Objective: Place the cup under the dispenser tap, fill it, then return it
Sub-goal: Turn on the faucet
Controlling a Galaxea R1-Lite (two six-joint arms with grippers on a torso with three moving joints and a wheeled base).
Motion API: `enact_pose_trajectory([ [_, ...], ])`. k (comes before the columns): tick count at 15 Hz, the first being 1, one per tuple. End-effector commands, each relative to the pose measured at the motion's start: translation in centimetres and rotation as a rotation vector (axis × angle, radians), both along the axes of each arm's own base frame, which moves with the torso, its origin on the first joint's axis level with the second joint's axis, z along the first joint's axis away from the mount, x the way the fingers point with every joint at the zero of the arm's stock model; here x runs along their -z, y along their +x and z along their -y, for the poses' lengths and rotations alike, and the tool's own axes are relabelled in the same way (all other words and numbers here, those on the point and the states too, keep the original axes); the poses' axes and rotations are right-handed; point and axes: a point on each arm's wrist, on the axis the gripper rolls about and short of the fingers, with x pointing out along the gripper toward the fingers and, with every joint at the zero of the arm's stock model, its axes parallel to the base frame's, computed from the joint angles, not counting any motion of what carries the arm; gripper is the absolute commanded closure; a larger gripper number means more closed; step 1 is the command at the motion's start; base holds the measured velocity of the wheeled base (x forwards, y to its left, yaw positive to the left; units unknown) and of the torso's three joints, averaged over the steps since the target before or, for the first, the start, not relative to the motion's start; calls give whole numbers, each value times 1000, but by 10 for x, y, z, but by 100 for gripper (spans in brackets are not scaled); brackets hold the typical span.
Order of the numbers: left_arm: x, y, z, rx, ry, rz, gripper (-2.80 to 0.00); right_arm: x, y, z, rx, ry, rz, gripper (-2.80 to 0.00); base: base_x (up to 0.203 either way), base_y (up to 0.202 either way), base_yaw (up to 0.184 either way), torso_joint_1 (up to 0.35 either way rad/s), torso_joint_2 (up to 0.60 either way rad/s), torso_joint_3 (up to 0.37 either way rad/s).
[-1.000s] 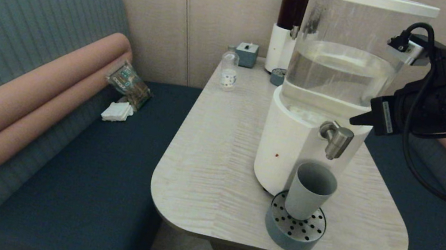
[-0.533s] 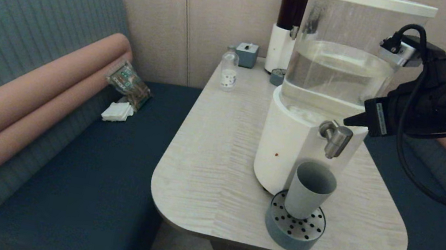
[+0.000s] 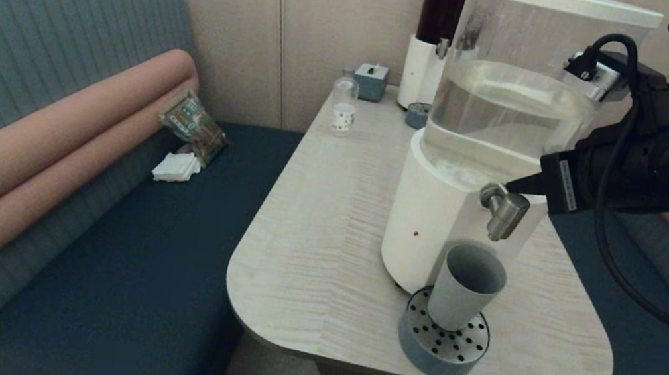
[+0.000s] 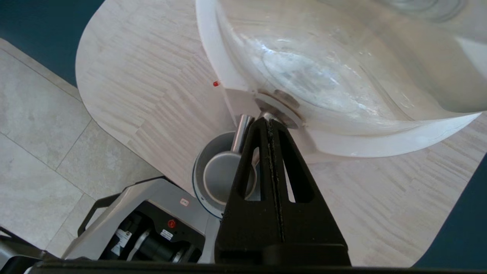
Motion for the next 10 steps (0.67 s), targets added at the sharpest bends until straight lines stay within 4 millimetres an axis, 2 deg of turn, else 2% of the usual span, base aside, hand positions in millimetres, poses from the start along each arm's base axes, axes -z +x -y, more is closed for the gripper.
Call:
enact_pose_trajectory([
  [1,0,0,0,0,1,-2,0,-1,-4,-1,-12,-1,-3,0,0,0,0,0,0,0],
  [10,0,0,0,0,1,-2,0,4,2,-5,-21,-5,-19,0,0,0,0,0,0,0],
])
